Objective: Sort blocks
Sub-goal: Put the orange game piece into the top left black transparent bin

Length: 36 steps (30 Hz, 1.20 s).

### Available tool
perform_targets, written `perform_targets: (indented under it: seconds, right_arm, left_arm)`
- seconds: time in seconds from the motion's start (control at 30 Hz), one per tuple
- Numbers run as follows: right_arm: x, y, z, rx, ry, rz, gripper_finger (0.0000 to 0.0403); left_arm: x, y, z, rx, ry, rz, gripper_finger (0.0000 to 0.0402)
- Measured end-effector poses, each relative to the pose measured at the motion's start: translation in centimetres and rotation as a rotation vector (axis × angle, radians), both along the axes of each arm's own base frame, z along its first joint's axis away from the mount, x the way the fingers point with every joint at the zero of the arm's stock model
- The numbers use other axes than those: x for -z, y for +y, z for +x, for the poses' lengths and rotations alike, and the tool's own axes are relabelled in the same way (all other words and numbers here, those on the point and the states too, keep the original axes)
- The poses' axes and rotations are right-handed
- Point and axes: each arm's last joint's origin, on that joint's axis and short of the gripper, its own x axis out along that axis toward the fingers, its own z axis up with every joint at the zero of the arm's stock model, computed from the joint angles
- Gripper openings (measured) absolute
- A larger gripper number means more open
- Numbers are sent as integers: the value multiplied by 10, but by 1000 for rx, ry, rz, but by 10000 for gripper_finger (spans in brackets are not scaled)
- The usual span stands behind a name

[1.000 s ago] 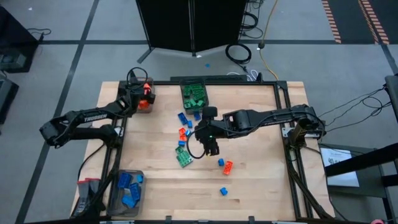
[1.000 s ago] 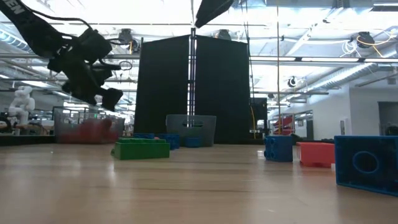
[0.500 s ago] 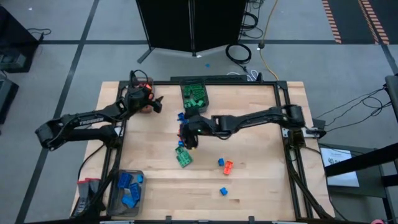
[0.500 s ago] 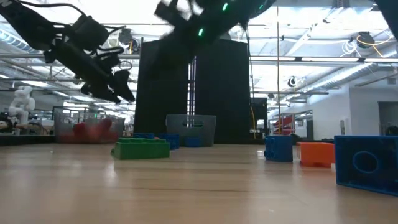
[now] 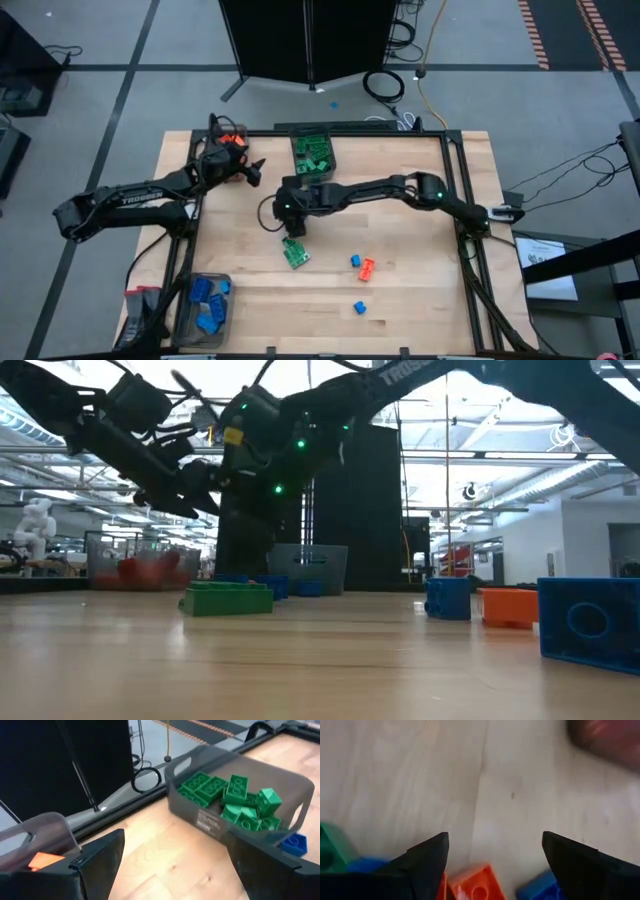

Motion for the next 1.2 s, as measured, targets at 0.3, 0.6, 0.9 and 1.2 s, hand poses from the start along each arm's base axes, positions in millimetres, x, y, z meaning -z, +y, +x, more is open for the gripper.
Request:
perform_targets:
  seconds: [0.3, 0.6, 0.9, 1.2]
  right_arm:
    - [10, -8, -14, 78, 265, 85, 315]
    - [10, -8, -15, 86, 267, 91, 308]
    - [8, -8, -9, 54, 205, 69, 256]
    - [8, -8, -10, 32, 223, 86, 134]
  left_arm:
    - [1, -1, 0, 5, 9, -5, 349]
    - [3, -1, -1, 6, 27, -17, 349]
    - [3, -2, 0, 26, 21, -26, 349]
    - [3, -2, 0, 27, 21, -26, 349]
